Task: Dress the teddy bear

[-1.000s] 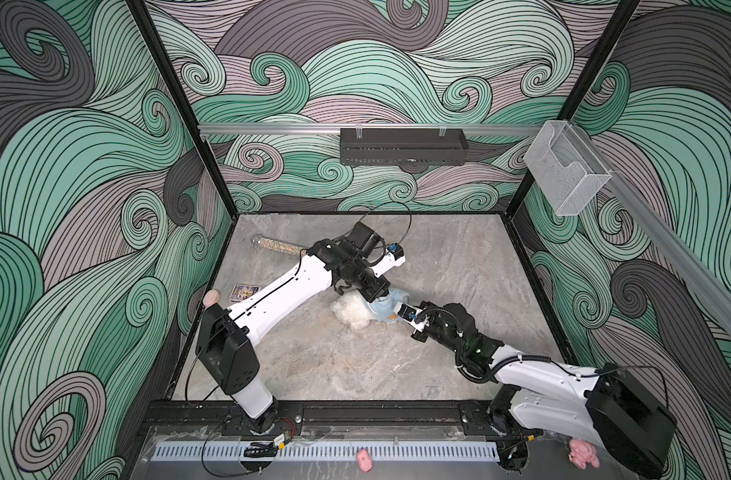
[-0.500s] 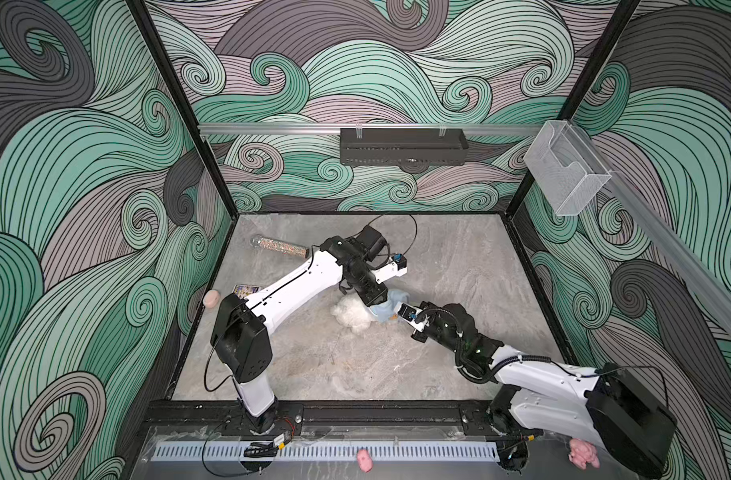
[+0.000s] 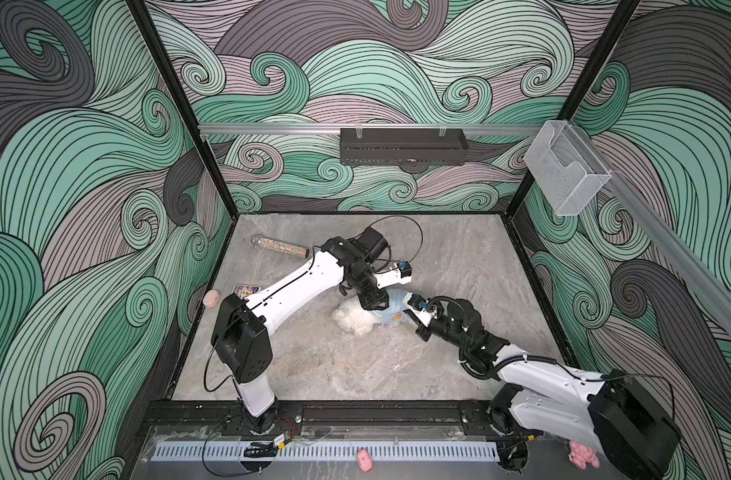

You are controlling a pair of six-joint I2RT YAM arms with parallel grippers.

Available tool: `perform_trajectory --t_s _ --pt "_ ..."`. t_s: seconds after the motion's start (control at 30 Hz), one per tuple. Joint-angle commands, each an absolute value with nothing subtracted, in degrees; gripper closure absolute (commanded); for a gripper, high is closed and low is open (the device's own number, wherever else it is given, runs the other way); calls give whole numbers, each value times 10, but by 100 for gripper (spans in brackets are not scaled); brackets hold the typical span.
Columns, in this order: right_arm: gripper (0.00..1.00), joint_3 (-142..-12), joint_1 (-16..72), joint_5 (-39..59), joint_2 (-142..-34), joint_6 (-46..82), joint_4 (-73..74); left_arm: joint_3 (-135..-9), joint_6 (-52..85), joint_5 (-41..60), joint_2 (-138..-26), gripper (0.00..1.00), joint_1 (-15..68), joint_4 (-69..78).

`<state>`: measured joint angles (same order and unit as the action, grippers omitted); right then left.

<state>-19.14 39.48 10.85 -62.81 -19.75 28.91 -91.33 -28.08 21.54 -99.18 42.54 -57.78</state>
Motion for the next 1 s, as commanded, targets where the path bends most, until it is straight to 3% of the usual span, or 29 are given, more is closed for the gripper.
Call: perform_trajectory --t_s 0.0,0.5,0.57,0.77,0.97 --pt "100 -201 392 168 -622 -158 355 -913 -300 209 -1005 62 430 -553" --pt "100 -215 378 152 -673 -33 534 -905 -308 255 -1078 58 448 -582" --pt "100 -215 375 143 -689 1 575 -911 -293 257 -1084 64 451 -584" --pt "100 -202 371 101 -718 57 592 -888 -208 313 -1012 100 438 -478" --pt "100 -164 363 37 -689 71 463 -740 3 379 -855 100 362 -174"
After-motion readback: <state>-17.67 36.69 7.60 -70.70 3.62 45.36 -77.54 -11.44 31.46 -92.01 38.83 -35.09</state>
